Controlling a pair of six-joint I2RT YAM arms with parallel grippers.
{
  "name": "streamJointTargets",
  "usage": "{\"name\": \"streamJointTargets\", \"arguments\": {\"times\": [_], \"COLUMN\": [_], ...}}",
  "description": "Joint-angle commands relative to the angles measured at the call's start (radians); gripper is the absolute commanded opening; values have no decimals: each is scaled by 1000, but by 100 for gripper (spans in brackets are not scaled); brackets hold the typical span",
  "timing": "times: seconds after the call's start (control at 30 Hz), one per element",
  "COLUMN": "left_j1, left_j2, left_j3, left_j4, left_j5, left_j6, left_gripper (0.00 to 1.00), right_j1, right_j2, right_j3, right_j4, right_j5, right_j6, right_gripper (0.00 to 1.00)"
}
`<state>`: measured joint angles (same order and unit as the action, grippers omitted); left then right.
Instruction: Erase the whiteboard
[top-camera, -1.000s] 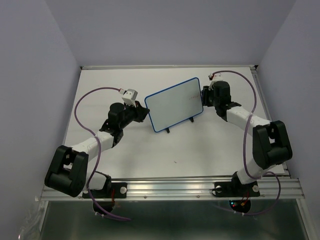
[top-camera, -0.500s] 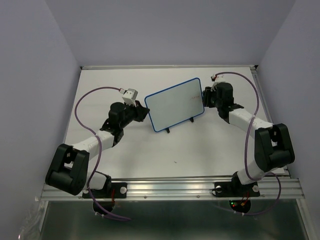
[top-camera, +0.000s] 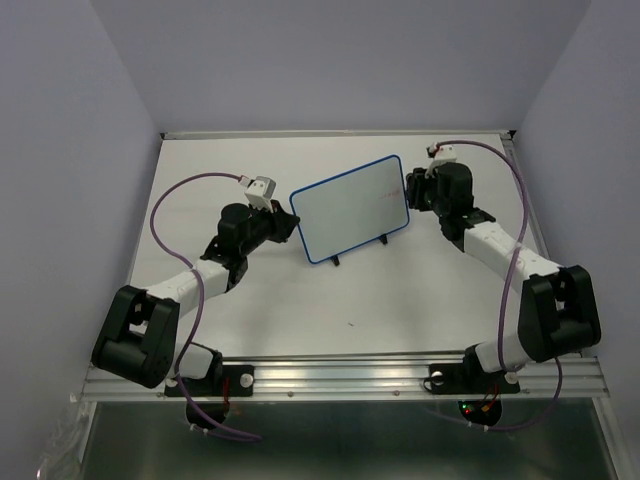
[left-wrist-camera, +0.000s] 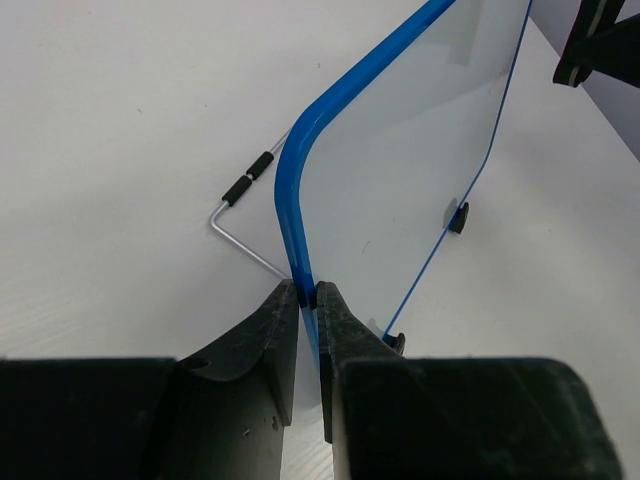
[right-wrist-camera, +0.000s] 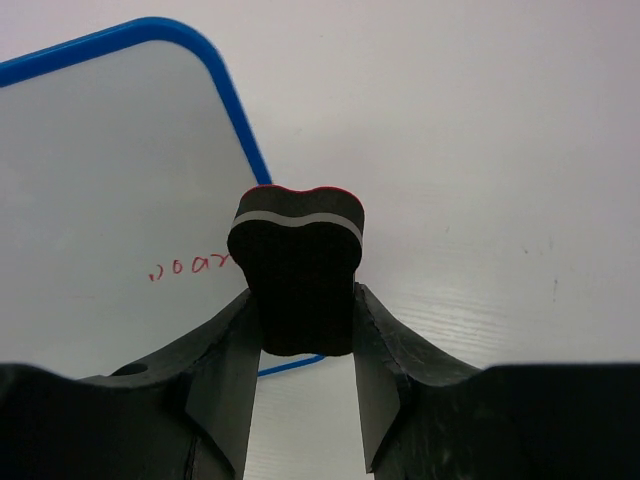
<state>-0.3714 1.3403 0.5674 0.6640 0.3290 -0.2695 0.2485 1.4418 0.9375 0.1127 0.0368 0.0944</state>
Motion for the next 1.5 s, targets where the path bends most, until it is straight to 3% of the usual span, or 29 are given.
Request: {"name": "streamJointTargets", "arguments": {"times": [0.0, 0.27, 0.47, 0.87, 1.47], "left_j1": [-8, -9, -9, -8, -9], "left_j2": [23, 17, 5, -4, -13], "left_j3": [20, 22, 19, 15, 11], "left_j4": [-41, -55, -60, -61, -61], "left_j5": [-8, -8, -18, -27, -24], "left_j6": [23, 29, 33, 38, 35], "left_gripper": [0, 0, 0, 0, 0], "right_j1": [73, 149, 160, 160, 100], "right_j2": [40, 155, 152, 200, 197], "right_j3": [23, 98, 52, 109, 119], "right_j4": [24, 83, 226, 188, 179], "right_j5": [-28, -11, 118, 284, 267], "right_j6": [-15, 24, 74, 28, 27], "right_gripper": [1, 1, 1, 1, 1]}}
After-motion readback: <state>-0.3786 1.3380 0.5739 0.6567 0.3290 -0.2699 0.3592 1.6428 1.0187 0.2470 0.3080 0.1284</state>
